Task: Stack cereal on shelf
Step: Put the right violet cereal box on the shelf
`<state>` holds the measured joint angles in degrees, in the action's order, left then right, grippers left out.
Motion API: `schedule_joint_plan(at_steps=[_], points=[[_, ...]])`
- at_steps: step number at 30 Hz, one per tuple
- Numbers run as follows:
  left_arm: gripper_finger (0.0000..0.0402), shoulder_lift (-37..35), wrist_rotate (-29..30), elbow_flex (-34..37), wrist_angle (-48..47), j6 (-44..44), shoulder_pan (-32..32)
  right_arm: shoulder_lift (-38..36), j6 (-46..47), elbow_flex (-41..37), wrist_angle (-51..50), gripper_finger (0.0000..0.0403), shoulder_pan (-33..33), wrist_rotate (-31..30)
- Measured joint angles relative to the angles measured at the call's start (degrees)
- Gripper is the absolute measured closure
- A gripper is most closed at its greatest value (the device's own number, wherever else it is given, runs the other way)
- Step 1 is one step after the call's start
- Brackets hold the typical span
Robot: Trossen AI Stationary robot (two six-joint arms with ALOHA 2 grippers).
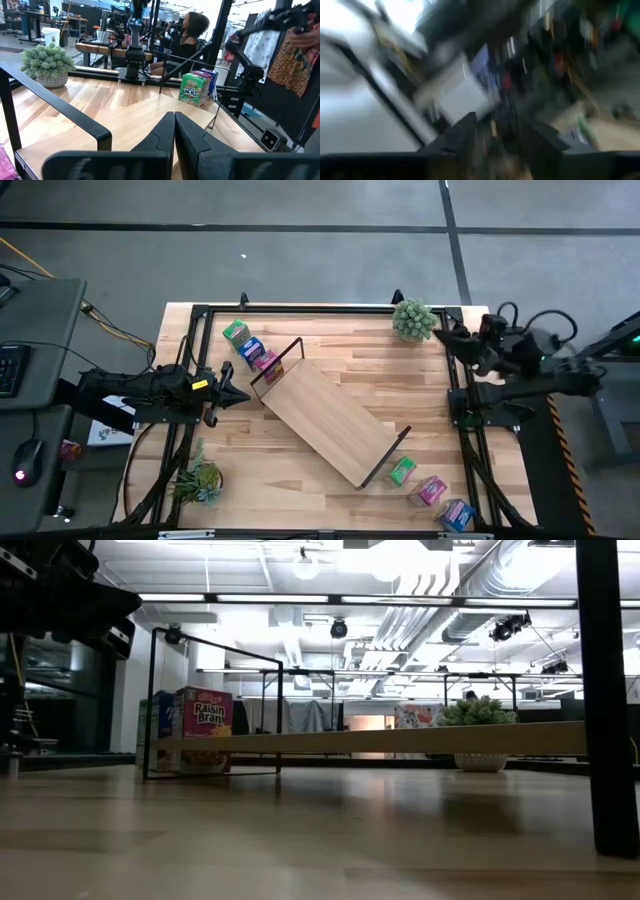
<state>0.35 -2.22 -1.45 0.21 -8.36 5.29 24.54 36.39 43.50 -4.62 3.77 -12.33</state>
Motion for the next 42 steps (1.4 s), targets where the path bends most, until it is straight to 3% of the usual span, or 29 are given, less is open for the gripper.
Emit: schedule_joint_plan(at_steps=[6,9,12,18,27,34,42], points=[[0.0398,0.0,0.0,0.0,0.0,0.0,0.0,12.2,9.4,22.9,-37.7,0.0168,0.0,22.4],[0.0398,0.0,0.0,0.0,0.0,0.0,0.0,17.8,14.1,29.5,-47.6,0.0161,1.5,31.7],[0.0398,0.0,0.0,0.0,0.0,0.0,0.0,22.1,17.6,33.9,-53.2,0.016,5.6,35.4],[0.0398,0.0,0.0,0.0,0.0,0.0,0.0,30.5,26.1,39.0,-56.0,0.016,19.2,34.8],[0.0398,0.0,0.0,0.0,0.0,0.0,0.0,47.2,32.8,40.9,-58.7,0.016,39.6,24.8],[0.0398,0.0,0.0,0.0,0.0,0.0,0.0,60.0,30.7,40.9,-63.9,0.016,46.2,27.6],[0.0398,0.0,0.0,0.0,0.0,0.0,0.0,66.6,15.0,40.9,-65.7,0.016,48.3,24.4]])
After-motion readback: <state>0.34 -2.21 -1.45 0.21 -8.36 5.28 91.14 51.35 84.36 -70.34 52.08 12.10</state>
